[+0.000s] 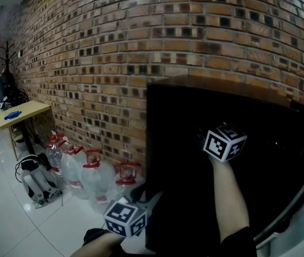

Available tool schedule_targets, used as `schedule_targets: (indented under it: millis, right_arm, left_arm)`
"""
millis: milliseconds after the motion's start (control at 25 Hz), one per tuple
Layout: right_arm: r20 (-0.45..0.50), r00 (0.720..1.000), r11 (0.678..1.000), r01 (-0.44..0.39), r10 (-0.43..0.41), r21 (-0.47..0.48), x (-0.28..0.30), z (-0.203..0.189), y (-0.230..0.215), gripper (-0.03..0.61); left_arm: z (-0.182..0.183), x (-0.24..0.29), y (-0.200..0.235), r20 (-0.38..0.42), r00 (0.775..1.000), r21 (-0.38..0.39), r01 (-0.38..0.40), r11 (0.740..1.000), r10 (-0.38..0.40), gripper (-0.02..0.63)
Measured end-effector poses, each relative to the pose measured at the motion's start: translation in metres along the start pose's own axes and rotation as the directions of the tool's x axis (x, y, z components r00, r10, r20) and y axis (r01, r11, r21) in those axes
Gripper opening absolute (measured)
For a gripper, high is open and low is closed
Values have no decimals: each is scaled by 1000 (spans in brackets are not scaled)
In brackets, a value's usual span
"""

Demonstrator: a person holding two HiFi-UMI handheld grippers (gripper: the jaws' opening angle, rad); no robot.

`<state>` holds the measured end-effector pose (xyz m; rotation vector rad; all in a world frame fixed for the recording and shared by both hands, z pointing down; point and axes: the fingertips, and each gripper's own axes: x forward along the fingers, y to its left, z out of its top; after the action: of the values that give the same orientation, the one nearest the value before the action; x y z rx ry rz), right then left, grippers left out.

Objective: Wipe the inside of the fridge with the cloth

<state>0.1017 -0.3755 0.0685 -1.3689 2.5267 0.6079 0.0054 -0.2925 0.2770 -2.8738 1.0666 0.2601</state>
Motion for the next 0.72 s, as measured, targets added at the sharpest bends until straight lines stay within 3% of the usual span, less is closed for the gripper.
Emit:
schedule_targets:
  millis: [240,720]
  right_arm:
    - [-3,992,992,127,-127,-2,12,-16,-38,78]
    - [-40,944,945,328,-327,0,27,-59,-87,77]
  left_arm:
    - [0,0,-2,6,1000,11,30,999,-30,212]
    - [0,-5,0,28,999,-1,34,999,-34,210]
